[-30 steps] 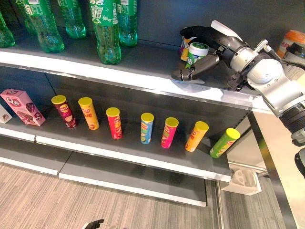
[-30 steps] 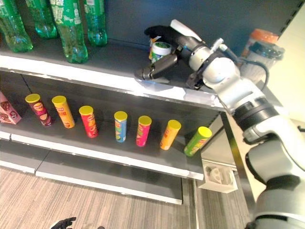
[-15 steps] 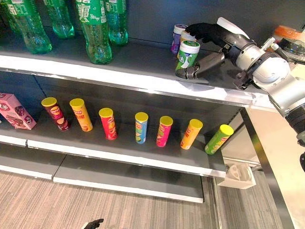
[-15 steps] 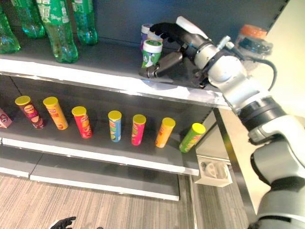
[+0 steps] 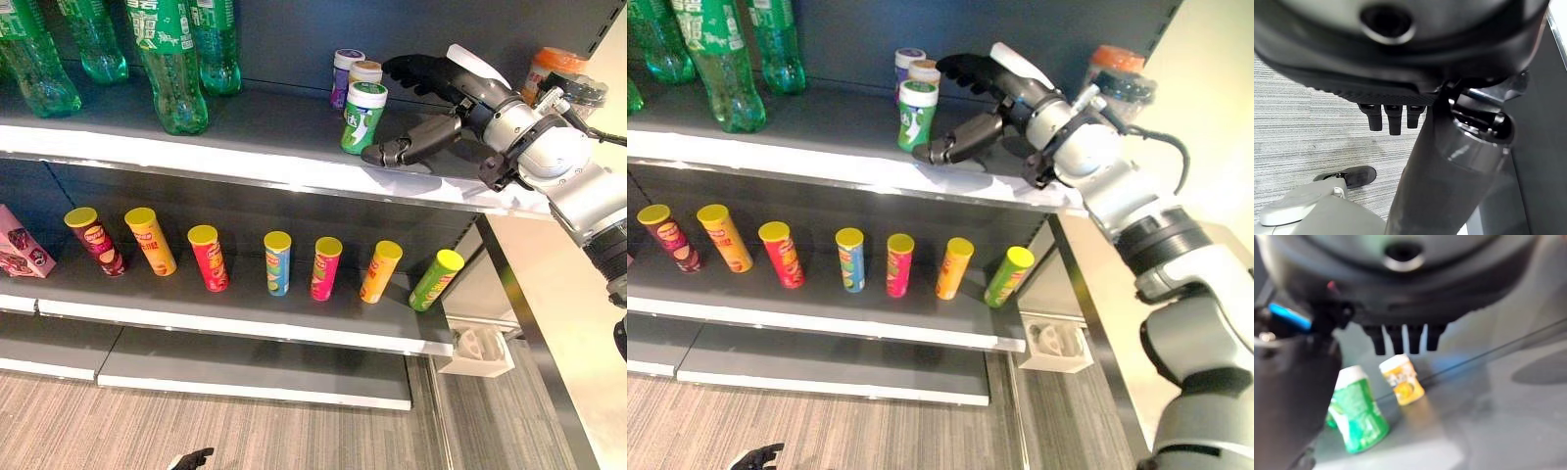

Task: Put the goods on the table back onto the shelves and tidy them up.

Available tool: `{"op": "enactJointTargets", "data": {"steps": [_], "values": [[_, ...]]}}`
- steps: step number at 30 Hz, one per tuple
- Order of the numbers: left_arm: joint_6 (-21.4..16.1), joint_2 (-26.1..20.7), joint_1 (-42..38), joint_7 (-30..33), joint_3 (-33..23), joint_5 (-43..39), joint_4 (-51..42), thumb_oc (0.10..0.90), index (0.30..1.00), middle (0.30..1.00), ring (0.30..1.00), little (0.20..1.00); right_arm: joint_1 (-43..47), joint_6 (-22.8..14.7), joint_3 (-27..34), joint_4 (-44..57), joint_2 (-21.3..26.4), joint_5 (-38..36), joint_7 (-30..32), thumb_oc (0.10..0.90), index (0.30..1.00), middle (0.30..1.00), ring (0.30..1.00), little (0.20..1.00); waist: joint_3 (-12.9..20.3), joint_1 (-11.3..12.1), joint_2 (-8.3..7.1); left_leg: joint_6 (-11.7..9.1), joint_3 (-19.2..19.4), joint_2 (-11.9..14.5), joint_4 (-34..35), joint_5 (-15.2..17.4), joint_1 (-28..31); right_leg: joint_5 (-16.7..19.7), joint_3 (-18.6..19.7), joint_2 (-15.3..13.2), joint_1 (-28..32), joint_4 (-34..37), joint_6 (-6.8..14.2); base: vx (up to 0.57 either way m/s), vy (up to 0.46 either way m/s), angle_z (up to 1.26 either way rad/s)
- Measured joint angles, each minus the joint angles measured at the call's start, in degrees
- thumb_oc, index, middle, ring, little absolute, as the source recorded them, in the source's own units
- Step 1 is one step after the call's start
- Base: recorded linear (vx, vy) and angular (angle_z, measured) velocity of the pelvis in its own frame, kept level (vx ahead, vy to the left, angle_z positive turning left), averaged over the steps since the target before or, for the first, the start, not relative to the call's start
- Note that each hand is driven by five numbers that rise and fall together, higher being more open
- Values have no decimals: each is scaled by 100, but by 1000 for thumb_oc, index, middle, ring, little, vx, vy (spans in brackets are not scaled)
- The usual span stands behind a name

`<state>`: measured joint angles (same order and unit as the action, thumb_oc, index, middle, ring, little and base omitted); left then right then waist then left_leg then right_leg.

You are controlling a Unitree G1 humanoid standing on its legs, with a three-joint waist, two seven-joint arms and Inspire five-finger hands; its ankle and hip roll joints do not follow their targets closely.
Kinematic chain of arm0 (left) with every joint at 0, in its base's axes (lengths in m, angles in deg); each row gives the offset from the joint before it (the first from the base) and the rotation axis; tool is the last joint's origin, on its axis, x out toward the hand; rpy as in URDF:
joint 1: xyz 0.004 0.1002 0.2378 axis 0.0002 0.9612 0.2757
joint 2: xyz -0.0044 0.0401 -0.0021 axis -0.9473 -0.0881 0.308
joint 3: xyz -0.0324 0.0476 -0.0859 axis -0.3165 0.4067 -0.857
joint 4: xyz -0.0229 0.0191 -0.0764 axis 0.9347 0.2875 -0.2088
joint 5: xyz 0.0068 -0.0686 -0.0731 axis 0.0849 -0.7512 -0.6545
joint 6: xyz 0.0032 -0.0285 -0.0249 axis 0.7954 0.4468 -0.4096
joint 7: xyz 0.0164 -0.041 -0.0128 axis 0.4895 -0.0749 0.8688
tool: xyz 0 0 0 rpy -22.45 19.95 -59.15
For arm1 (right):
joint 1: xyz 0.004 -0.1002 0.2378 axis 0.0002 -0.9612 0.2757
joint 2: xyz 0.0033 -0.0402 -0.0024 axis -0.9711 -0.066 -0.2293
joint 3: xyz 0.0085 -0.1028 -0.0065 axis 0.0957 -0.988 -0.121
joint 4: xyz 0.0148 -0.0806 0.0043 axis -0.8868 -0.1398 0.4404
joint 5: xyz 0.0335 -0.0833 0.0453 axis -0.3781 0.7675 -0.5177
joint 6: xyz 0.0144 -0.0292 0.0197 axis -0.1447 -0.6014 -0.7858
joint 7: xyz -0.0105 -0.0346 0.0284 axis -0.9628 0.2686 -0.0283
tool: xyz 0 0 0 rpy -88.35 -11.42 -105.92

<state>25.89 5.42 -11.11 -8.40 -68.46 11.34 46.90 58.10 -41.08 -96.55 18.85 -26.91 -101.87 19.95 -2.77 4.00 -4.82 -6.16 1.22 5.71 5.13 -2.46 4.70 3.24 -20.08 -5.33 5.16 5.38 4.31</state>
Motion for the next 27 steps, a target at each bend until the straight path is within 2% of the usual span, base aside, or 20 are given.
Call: {"op": "enactJointTargets", "data": {"steps": [9, 13, 27], "values": [[0, 1, 19, -1, -13, 2, -28, 800, 900, 900, 900, 900, -76, 87, -35, 561, 229, 26, -69, 800, 900, 900, 900, 900, -4, -71, -4, 8, 144, 1, 0, 5, 7, 36, 139, 0, -73, 0, 9, -17, 11, -8], [-1, 3, 25, -1, -58, 4, -52, 800, 900, 900, 900, 900, -177, 90, -74, 613, 284, 79, -167, 800, 900, 900, 900, 900, -20, -192, -22, 9, 187, 1, 1, 6, 12, 64, 179, -1, -94, 0, 17, -35, 18, -4], [-1, 13, 45, -1, -103, 6, -52, 800, 900, 900, 900, 900, -212, 96, -77, 651, 284, 78, -230, 800, 900, 900, 900, 900, -33, -177, -15, 13, 204, 2, 1, 8, 13, 65, 189, -2, -97, 2, 17, -2, 1, 0]]}}
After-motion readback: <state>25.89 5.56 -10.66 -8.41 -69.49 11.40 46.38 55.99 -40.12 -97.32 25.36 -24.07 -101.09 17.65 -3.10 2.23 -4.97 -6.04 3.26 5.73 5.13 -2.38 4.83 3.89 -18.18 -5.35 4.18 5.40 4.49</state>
